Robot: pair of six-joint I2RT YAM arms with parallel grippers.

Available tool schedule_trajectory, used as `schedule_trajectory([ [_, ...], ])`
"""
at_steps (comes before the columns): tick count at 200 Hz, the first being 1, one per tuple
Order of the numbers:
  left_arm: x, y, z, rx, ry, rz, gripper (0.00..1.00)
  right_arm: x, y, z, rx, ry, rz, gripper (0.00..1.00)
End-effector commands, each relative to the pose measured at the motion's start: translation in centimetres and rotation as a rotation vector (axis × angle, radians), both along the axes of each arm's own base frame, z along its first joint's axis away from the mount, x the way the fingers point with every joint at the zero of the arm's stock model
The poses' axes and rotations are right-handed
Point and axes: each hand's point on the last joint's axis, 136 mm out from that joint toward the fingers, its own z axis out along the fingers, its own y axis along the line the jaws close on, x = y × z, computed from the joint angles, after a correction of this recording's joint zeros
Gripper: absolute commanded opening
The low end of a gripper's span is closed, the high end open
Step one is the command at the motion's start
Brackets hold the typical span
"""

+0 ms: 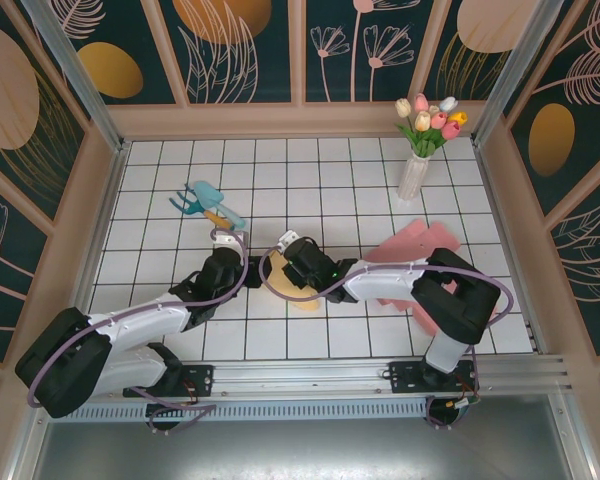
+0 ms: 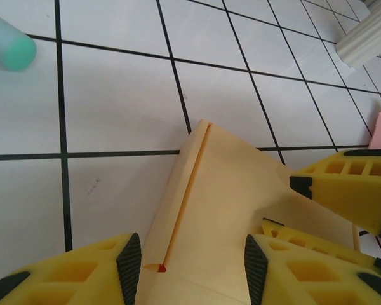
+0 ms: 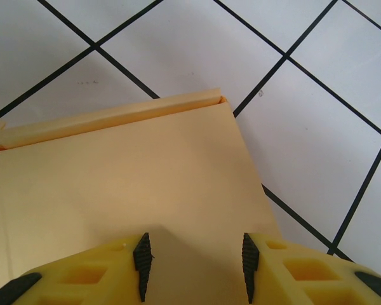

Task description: Fold the paper box

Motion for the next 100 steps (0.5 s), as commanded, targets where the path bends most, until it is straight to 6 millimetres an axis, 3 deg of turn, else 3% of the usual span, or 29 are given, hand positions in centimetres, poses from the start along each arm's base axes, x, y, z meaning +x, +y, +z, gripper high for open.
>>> schedule_trajectory([
  [1, -0.1, -0.8, 0.2, -0.025, 0.024, -0.015, 0.49, -1.5, -1.3, -1.9, -0.051, 0.067, 0.036, 0.46],
  [50, 0.9, -0.5, -2.0, 0.076, 0.051, 0.007, 0.51, -1.4, -1.6, -1.9, -0.045, 0.072, 0.024, 0.46],
  [100, 0.4, -1.8, -3.3, -0.005, 0.115, -0.014, 0.53, -1.2, -2.1, -1.9, -0.043, 0.072, 0.009, 0.46],
])
